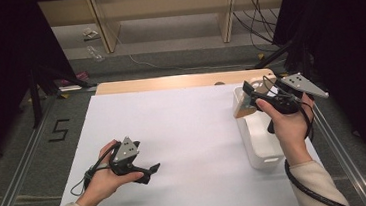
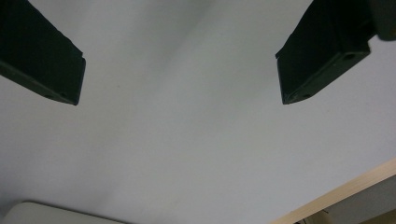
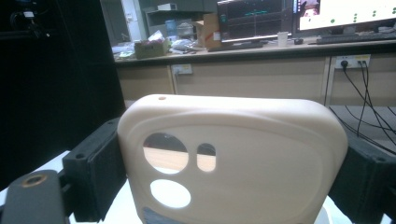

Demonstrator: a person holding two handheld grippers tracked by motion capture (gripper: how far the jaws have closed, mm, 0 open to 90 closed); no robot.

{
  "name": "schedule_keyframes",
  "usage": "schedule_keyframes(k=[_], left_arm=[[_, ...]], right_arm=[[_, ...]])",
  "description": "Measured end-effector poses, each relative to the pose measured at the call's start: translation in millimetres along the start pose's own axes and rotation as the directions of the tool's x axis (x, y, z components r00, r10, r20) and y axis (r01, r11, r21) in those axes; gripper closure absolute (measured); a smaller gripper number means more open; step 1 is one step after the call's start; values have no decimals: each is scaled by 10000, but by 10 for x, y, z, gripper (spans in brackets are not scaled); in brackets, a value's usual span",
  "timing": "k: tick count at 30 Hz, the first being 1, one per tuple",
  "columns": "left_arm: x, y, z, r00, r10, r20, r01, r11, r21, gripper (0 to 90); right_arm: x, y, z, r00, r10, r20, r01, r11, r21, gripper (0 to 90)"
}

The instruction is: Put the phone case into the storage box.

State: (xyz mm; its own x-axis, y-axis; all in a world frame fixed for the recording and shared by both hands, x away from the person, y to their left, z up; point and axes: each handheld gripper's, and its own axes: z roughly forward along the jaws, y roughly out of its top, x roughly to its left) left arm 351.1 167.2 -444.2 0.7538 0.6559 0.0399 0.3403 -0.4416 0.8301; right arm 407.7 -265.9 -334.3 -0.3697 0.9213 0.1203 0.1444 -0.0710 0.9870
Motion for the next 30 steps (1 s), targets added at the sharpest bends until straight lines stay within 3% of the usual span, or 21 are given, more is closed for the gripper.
schedule_keyframes(k=[30], left_arm=[[1, -1, 1, 10000, -44, 9, 44, 10000, -2, 6]], right_arm=[[-124, -11, -17, 9987, -6, 509, 5, 10000, 28, 122]])
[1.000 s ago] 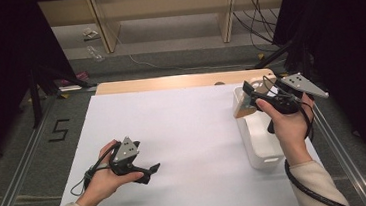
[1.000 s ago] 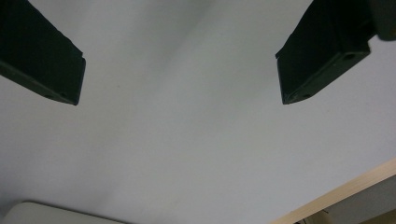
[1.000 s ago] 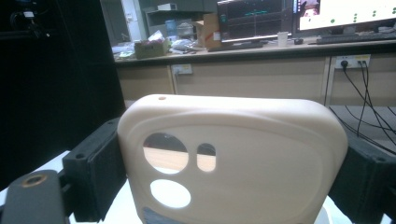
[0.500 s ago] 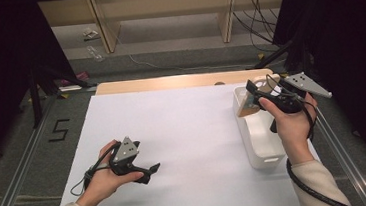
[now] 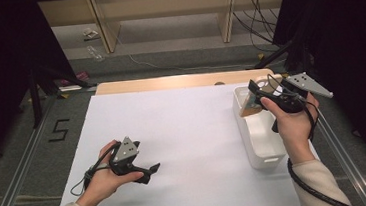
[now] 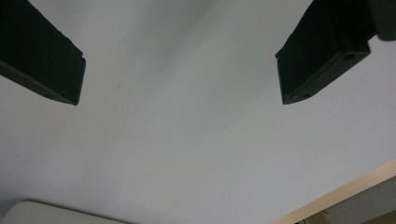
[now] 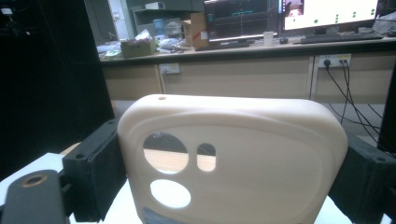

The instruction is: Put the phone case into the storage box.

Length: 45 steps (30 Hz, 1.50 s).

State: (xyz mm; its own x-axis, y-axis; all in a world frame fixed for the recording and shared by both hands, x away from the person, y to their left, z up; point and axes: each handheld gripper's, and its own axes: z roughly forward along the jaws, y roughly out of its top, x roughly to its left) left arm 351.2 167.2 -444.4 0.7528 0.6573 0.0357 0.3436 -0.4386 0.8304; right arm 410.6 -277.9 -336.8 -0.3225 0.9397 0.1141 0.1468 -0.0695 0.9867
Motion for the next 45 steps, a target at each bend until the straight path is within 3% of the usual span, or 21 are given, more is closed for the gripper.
schedule_keyframes(k=[30, 45], left_arm=[[-4, -2, -1, 10000, -61, 6, 61, 10000, -10, 6], [-4, -3, 3, 9999, -105, -7, 105, 9999, 6, 6]], right_arm=[[-82, 23, -12, 9993, 5, 384, -3, 10000, -52, 122], [-133, 47, 79, 9983, 86, 572, -89, 10000, 42, 122]])
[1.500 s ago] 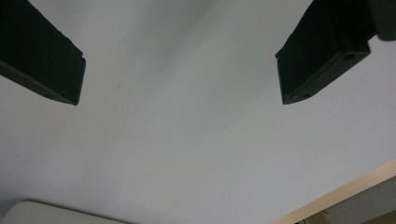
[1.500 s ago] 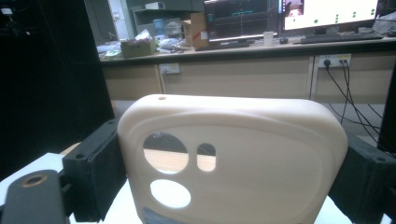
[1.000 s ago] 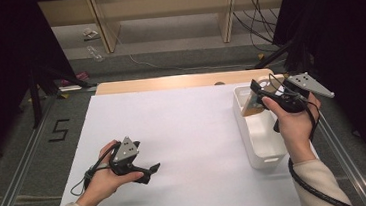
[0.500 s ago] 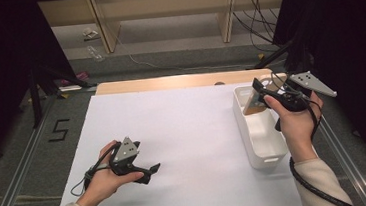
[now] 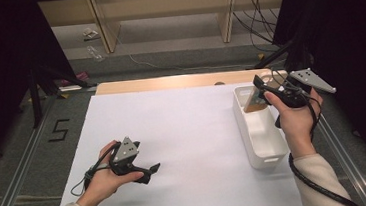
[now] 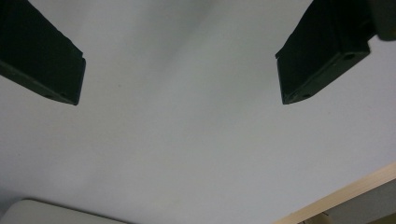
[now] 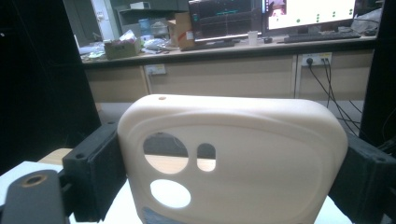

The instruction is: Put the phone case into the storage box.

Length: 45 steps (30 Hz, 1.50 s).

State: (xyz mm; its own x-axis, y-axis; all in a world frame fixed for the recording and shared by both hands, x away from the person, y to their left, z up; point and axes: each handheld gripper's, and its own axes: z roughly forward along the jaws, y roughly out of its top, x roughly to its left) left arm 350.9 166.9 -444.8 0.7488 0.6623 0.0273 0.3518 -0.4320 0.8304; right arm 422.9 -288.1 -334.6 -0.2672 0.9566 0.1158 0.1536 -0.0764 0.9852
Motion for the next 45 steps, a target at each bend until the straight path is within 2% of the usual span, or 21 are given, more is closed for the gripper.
schedule_keyframes(k=[22, 45], left_arm=[[7, 0, -3, 10000, -15, 19, 15, 10000, -8, 6], [2, -1, 2, 10000, -11, 42, 11, 10000, -23, 6]], right_arm=[[-22, 60, 183, 9996, -160, 237, 154, 9995, 276, 122], [-42, 109, 332, 9994, -107, 339, 91, 9990, 447, 122]])
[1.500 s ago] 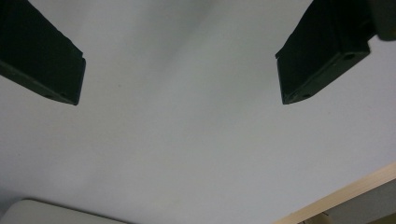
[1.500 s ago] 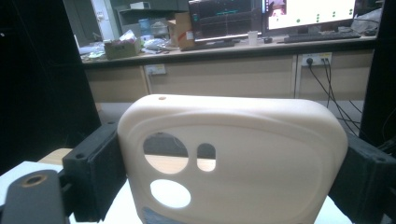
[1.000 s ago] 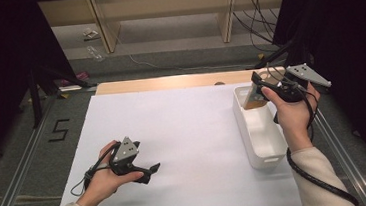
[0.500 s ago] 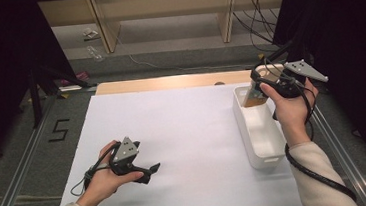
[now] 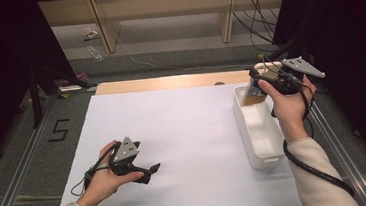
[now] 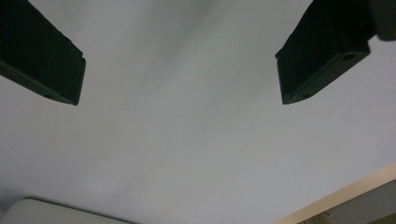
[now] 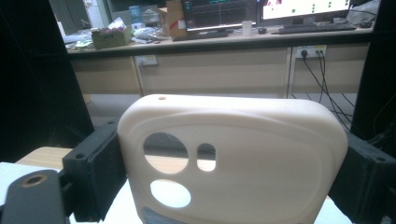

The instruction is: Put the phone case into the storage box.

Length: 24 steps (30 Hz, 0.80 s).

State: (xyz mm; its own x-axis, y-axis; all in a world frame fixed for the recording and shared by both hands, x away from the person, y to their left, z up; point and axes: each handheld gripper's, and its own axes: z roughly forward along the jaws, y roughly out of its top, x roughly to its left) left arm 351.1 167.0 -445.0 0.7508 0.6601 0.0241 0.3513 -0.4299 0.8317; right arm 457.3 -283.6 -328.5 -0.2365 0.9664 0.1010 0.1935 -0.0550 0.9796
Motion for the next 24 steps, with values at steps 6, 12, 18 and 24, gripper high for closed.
schedule_keyframes(k=[6, 12, 18, 24], left_arm=[[1, 0, 1, 10000, -6, 8, 6, 10000, 4, 6], [3, 0, -1, 10000, 5, 3, -5, 10000, 17, 6], [1, 1, 0, 10000, -6, 4, 6, 10000, 0, 6], [2, 1, -1, 10000, -5, 9, 5, 10000, 10, 6]], right_arm=[[2, 22, 38, 10000, -15, 28, 15, 10000, 39, 122], [-8, 39, 71, 10000, 18, 79, -18, 10000, 22, 122], [-18, 41, 95, 9999, 1, 130, -2, 10000, 74, 122], [-25, 35, 118, 9999, 21, 167, -23, 9999, 122, 122]])
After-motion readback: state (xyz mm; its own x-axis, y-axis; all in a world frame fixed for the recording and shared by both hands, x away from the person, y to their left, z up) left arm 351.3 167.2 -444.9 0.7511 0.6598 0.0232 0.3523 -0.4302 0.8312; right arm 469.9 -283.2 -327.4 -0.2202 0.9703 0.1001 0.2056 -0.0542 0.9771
